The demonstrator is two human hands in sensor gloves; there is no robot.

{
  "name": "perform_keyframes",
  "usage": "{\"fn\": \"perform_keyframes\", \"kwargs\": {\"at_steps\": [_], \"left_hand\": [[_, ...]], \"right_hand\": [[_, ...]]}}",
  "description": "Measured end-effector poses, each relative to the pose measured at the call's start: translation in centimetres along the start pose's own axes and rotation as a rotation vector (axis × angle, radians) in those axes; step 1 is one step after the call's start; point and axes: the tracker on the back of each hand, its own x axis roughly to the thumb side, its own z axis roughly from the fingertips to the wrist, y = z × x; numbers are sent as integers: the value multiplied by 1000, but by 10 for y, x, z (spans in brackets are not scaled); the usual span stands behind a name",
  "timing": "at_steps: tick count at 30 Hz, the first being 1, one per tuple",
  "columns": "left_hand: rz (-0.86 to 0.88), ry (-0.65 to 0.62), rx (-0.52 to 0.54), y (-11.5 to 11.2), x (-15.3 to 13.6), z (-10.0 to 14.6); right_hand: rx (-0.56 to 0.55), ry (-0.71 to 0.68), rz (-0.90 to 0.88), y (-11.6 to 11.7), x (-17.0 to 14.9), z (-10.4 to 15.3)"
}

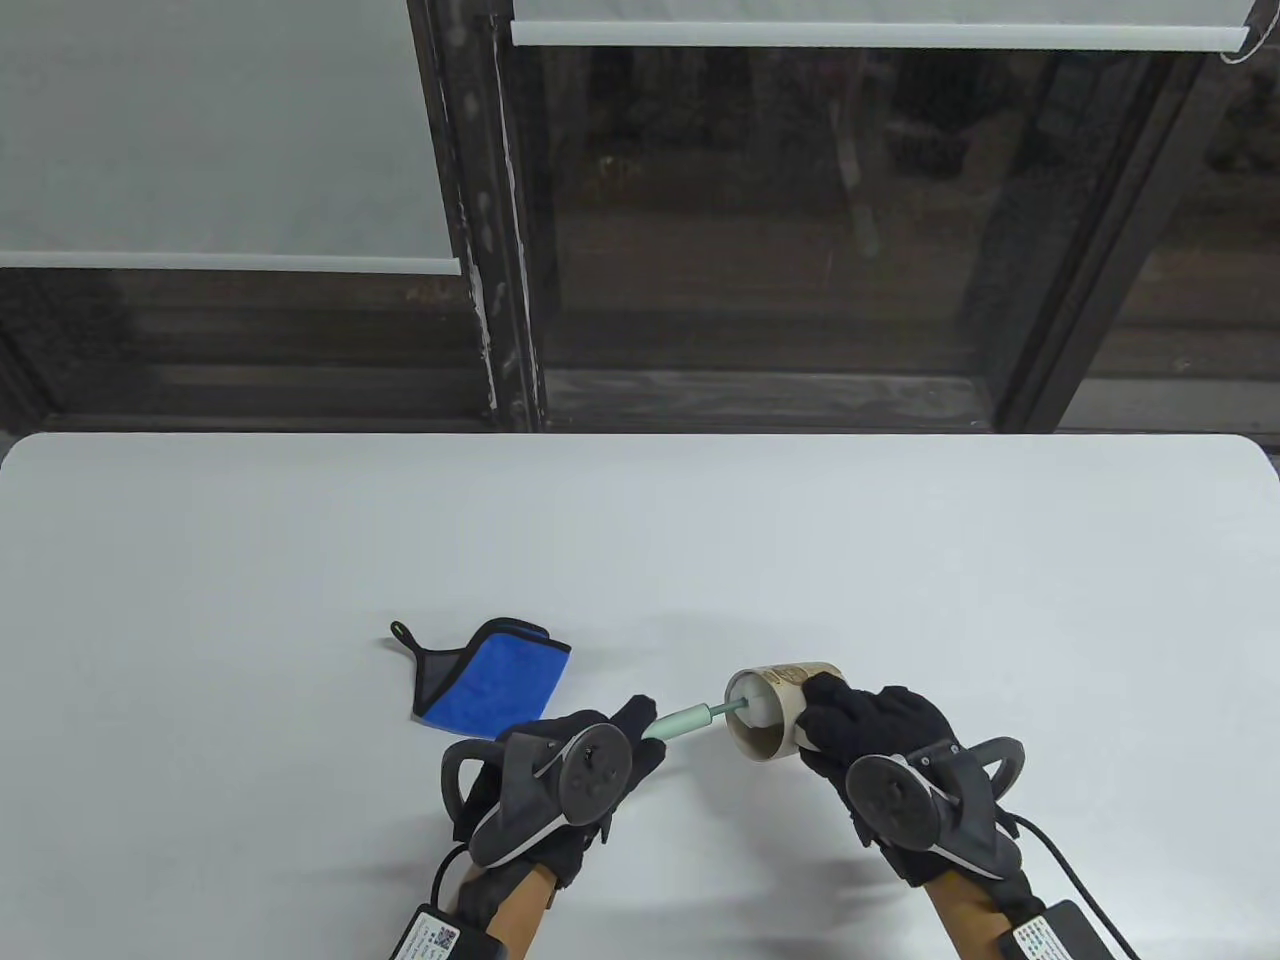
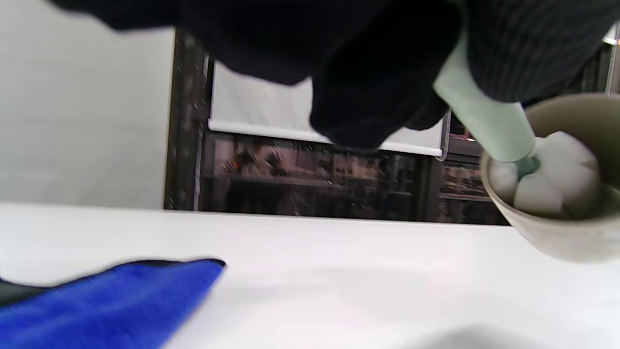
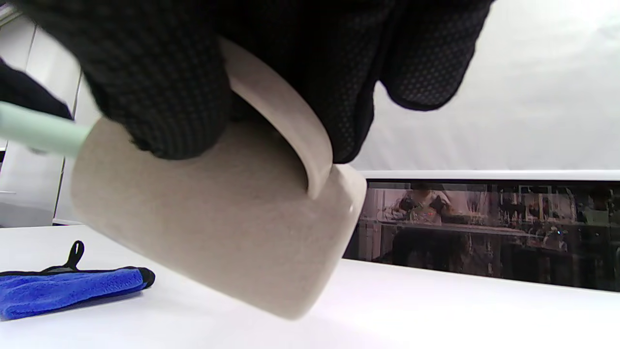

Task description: Brush the water cup with the cup brush

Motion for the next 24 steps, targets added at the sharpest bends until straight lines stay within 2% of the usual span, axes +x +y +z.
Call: {"fn": "perform_keyframes", "kwargs": {"at_steps": [3,7,11,14,16,19,21,24], "left_hand": [[-49,-64,-34,-2,13,3],[-28,-142,-2,0,22,9],[3,-64,84,8,13,9],[-19,-1,64,4,4,5],[31,32,-43,-5,-4,-1],[111,45,-119,-15,-9,-4],[154,7,-136,-17,-7,-5],[104,-80,-129,-14,7,-2]], "right_hand": [[-15,12,25,0,-2,-1],[33,19,31,9,-6,-2],[74,-6,47,15,0,-1],[76,-39,-3,11,5,-1],[50,-53,-7,9,7,1],[-9,-15,-26,1,3,0],[-37,10,-23,-2,0,-1],[-29,18,9,1,-4,-2]]}}
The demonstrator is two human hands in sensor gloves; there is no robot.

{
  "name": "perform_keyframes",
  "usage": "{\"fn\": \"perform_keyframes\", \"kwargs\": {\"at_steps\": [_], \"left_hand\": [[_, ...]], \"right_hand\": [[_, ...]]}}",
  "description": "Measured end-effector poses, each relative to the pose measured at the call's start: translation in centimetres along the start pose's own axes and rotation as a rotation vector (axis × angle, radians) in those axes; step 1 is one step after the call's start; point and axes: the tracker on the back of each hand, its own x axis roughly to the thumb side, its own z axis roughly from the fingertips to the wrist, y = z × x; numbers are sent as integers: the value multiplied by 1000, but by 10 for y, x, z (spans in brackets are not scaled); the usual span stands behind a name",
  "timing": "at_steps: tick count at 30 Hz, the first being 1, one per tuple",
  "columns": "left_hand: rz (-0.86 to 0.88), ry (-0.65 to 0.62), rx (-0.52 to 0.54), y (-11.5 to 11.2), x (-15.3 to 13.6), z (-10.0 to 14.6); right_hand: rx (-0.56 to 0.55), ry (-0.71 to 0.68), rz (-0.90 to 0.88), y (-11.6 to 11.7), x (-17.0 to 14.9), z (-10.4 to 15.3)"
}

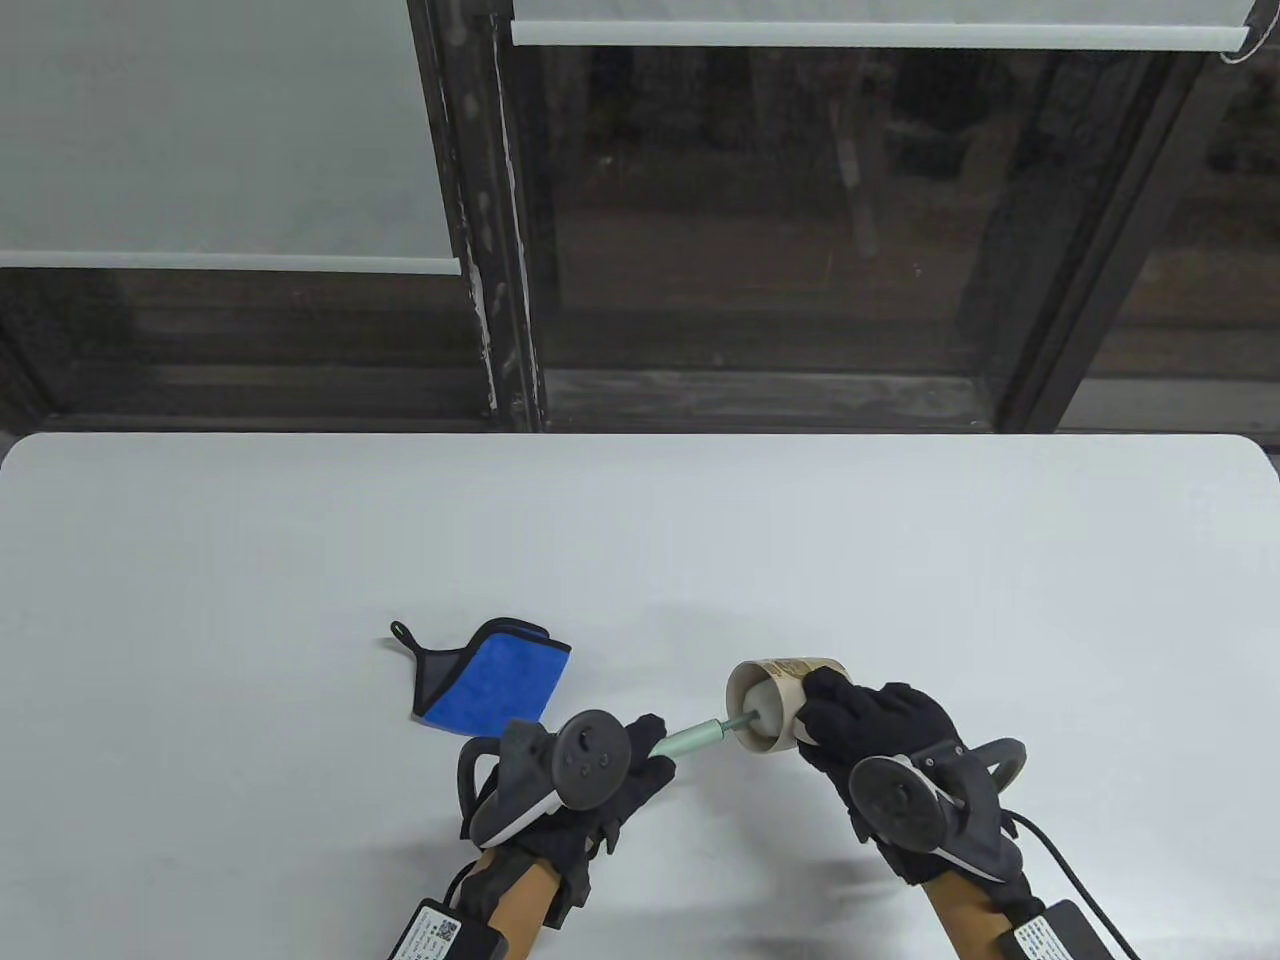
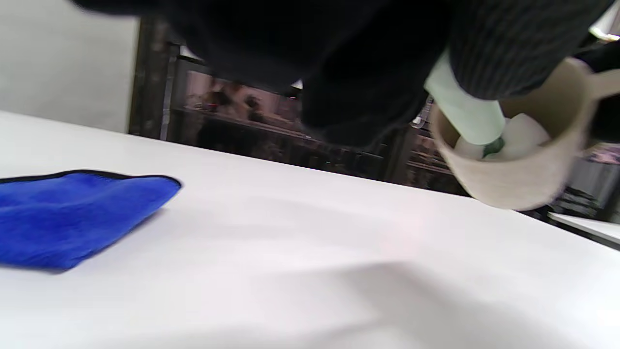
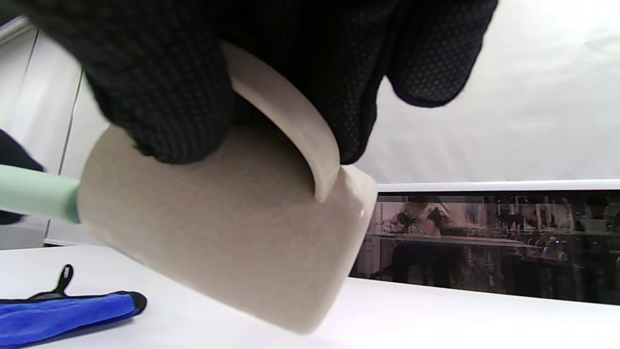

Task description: Brush the water cup with the cup brush

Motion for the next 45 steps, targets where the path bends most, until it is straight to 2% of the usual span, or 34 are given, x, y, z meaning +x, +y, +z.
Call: {"fn": "perform_keyframes", "kwargs": {"at_steps": [4,8,12,18,23,30,33,37,42,45], "left_hand": [[-96,-87,44,2,17,7],[-95,-69,120,10,12,13],[-49,-39,152,21,3,16],[68,4,127,28,-17,19],[122,19,129,31,-22,19],[284,62,222,37,-35,23],[279,121,197,34,-36,16],[189,201,101,28,-33,-4],[39,309,-64,4,-27,-35],[-8,351,-124,-11,-25,-52]], "right_hand": [[70,-12,10,13,-2,1],[87,-15,39,18,1,0],[65,4,11,13,-4,0],[45,53,-51,8,-20,1],[29,115,-109,5,-35,1],[-14,220,-192,-2,-58,4],[-33,236,-214,-6,-62,4],[-54,252,-245,-9,-64,4],[-68,253,-256,-11,-65,5],[-74,255,-263,-11,-66,6]]}}
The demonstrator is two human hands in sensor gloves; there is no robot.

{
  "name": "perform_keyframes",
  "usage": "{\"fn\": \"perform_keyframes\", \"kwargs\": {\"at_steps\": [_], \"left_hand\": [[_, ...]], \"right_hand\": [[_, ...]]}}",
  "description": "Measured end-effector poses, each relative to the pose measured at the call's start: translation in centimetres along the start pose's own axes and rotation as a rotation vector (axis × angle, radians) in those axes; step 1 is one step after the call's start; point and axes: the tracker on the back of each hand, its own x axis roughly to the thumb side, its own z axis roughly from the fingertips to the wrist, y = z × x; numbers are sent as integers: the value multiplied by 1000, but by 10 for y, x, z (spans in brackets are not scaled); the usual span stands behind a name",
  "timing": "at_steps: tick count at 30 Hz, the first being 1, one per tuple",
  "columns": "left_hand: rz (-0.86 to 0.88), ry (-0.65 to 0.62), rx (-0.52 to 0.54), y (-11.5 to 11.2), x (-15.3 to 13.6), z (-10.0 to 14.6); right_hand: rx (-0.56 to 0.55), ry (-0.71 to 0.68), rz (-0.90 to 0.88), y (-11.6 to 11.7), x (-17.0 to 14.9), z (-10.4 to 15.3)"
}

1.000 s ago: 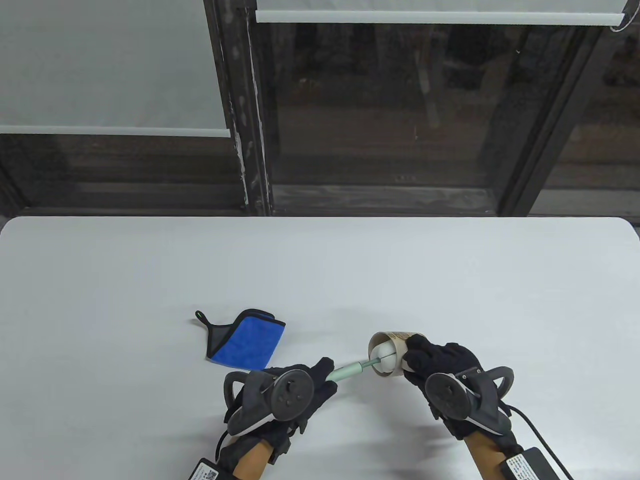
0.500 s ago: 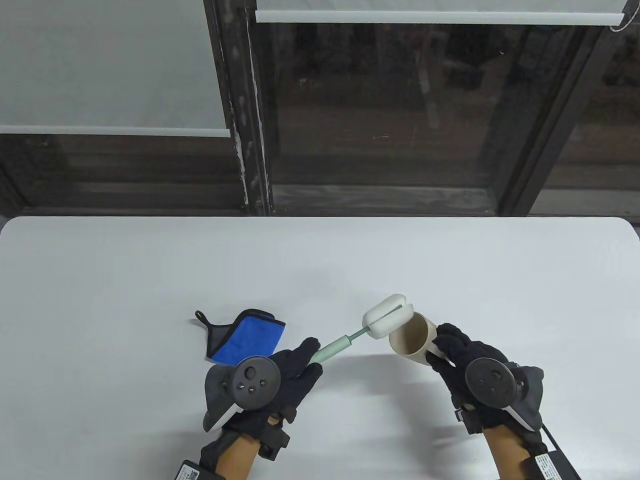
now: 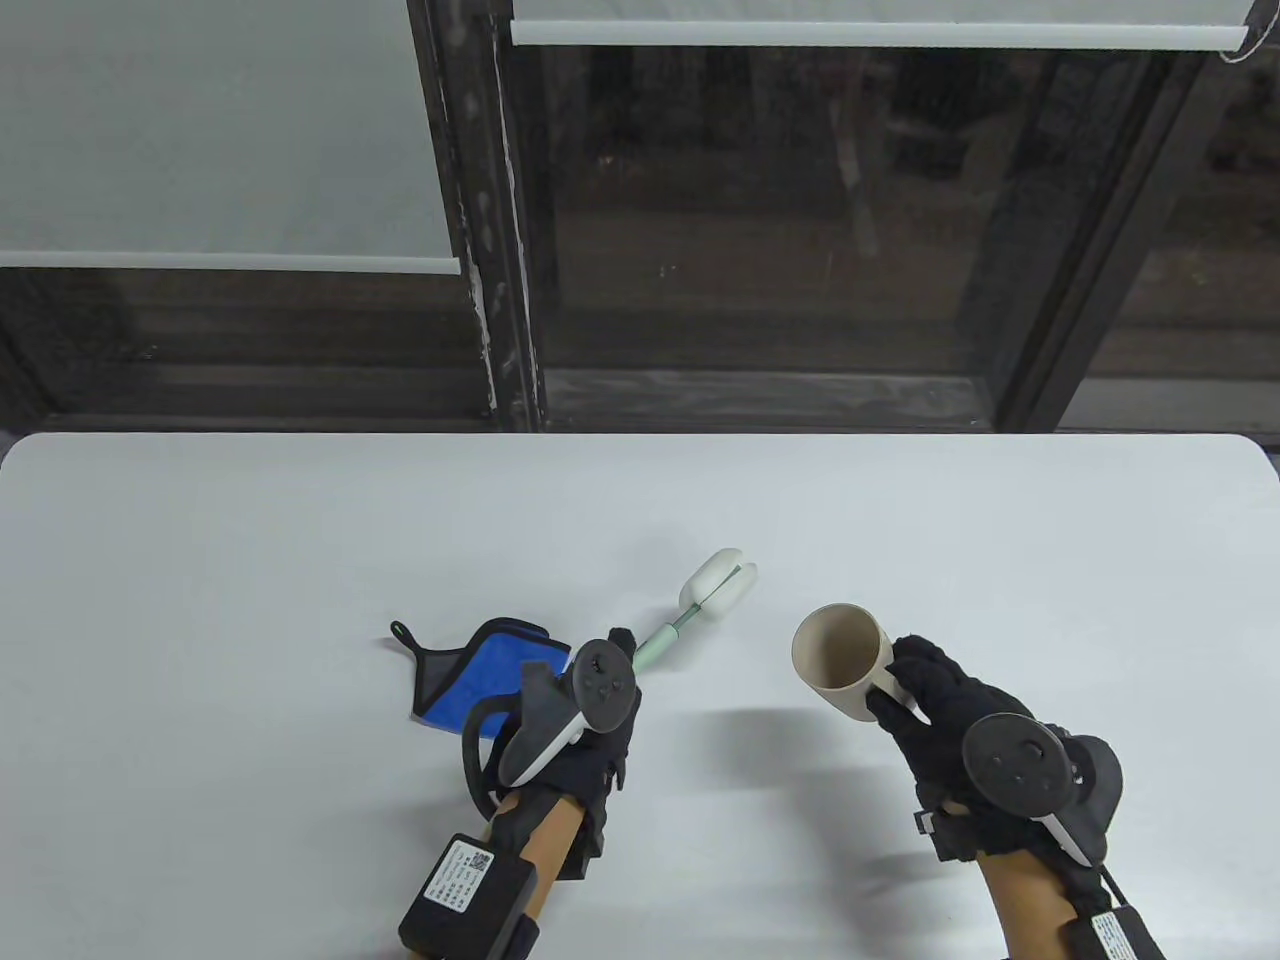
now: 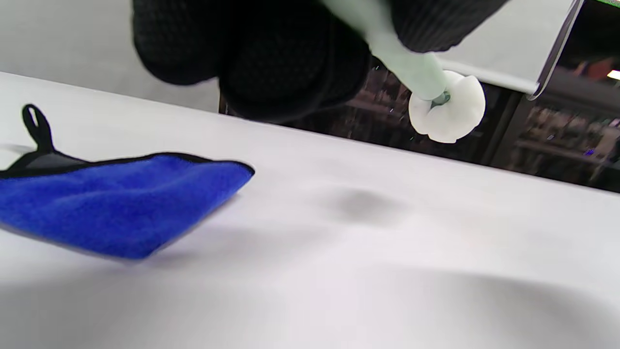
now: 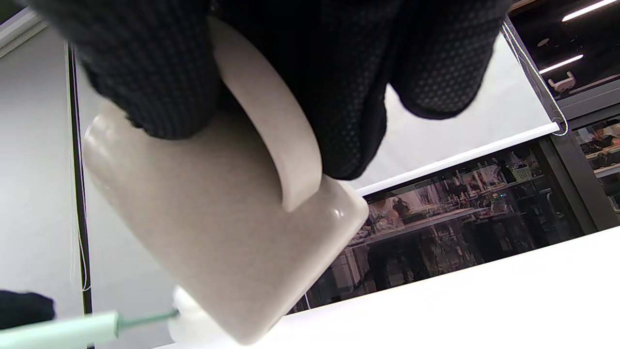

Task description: Brush the water cup with the cup brush

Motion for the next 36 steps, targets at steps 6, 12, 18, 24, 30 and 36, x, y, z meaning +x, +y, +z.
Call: {"fn": "perform_keyframes", "kwargs": {"at_steps": [6,12,18,24,30,36], "left_hand": [[-128,54,-82,-25,10,-25],[-251,79,-168,-45,15,-35],[-363,47,-212,-65,23,-36],[-394,40,-253,-69,23,-36],[-357,36,-266,-67,20,-35],[-249,2,-170,-41,13,-24]], "right_hand": [[-3,5,-14,-1,-1,0],[8,11,-16,0,-1,0],[21,10,-15,0,0,-1],[29,11,-15,1,0,-1],[33,13,-14,1,0,-2],[35,14,-14,2,0,-2]]}}
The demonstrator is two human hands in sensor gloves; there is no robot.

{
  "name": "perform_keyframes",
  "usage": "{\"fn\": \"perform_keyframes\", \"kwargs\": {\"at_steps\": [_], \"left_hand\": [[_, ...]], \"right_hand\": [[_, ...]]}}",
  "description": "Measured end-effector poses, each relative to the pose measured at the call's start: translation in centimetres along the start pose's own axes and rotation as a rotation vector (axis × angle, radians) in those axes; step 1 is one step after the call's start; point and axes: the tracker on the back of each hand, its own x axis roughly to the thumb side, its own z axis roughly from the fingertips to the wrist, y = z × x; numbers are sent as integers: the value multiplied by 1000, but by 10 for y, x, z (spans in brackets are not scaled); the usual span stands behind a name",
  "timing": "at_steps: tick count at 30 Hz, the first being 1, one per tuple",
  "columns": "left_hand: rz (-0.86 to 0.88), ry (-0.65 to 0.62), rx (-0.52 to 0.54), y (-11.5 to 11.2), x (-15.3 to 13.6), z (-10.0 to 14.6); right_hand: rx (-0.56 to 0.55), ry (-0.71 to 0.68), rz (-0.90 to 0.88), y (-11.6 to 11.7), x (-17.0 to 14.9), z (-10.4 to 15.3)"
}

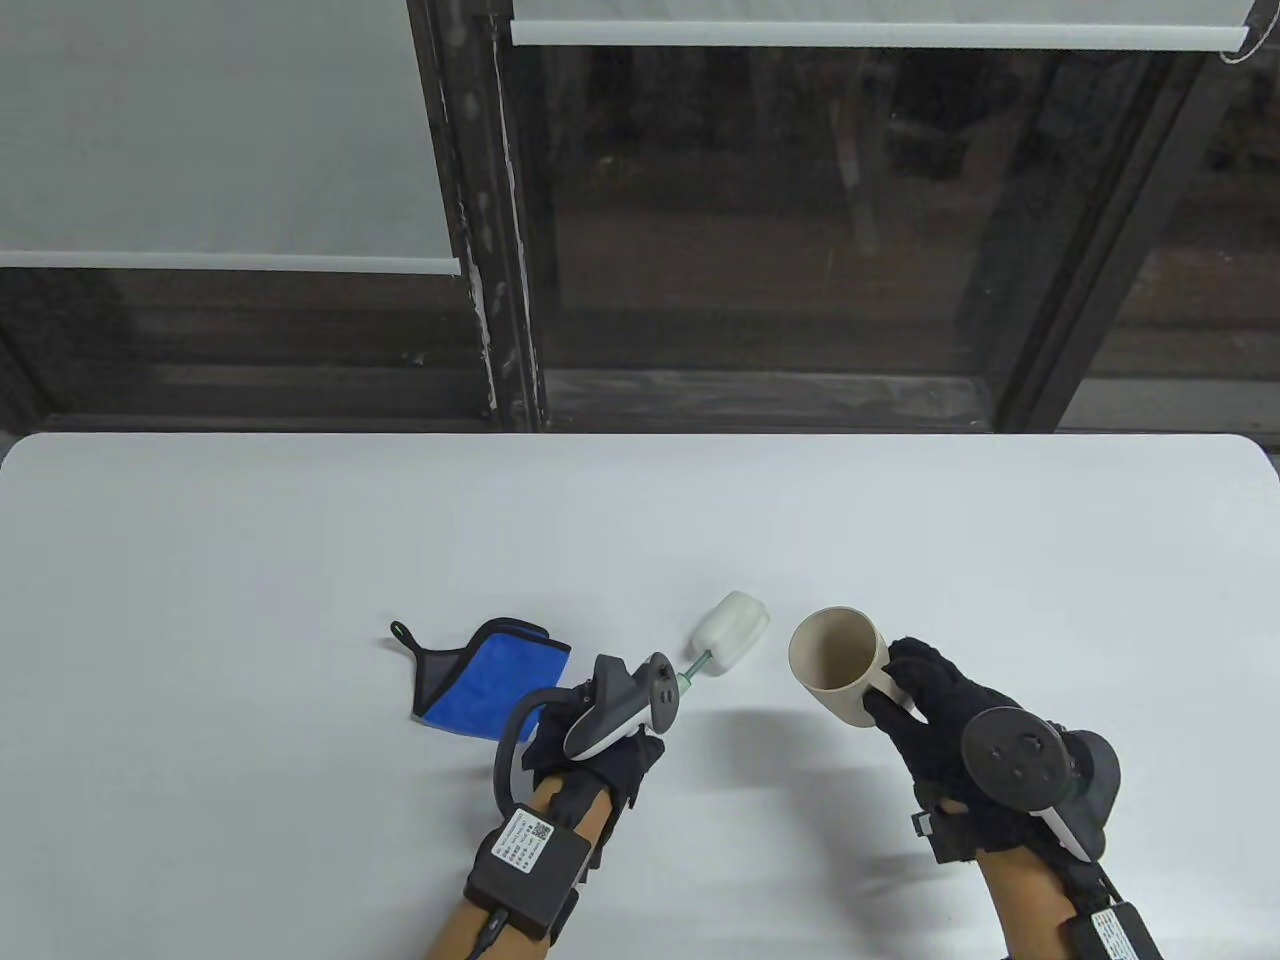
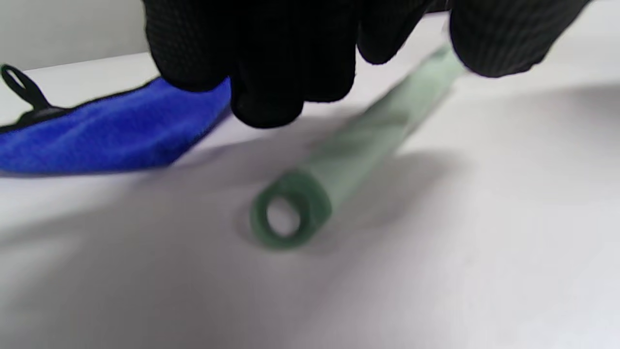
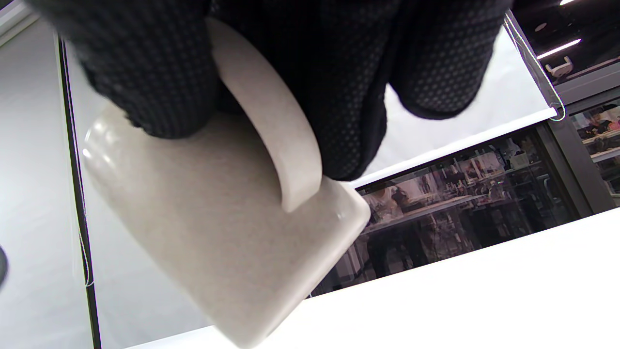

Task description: Brush the water cup with the cup brush

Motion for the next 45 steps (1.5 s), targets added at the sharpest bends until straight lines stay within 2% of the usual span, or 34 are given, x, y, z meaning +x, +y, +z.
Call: {"fn": "perform_keyframes", "kwargs": {"at_steps": [4,8,11,13,18,21,28,31,35,41,45], "left_hand": [[157,7,132,28,-20,15],[192,66,179,55,-51,23],[198,121,176,60,-76,16],[207,157,143,52,-91,7],[132,269,-43,9,-119,-19],[203,300,-169,-20,-132,-29],[249,318,-267,-48,-137,-39],[322,319,-210,-47,-139,-37],[235,264,-113,-39,-132,-35],[242,242,-85,-29,-131,-29],[428,180,14,-12,-141,-10]], "right_hand": [[1,-2,-2,0,1,0],[2,-7,-3,1,2,0],[6,-5,-4,1,1,0],[9,-5,-3,1,1,0],[20,0,-2,3,1,-1],[36,0,6,5,1,-1],[66,-3,16,11,3,-1],[72,-4,17,11,3,-1],[77,-4,9,11,3,-1],[87,-14,-6,13,6,0],[88,-21,-20,12,8,0]]}}
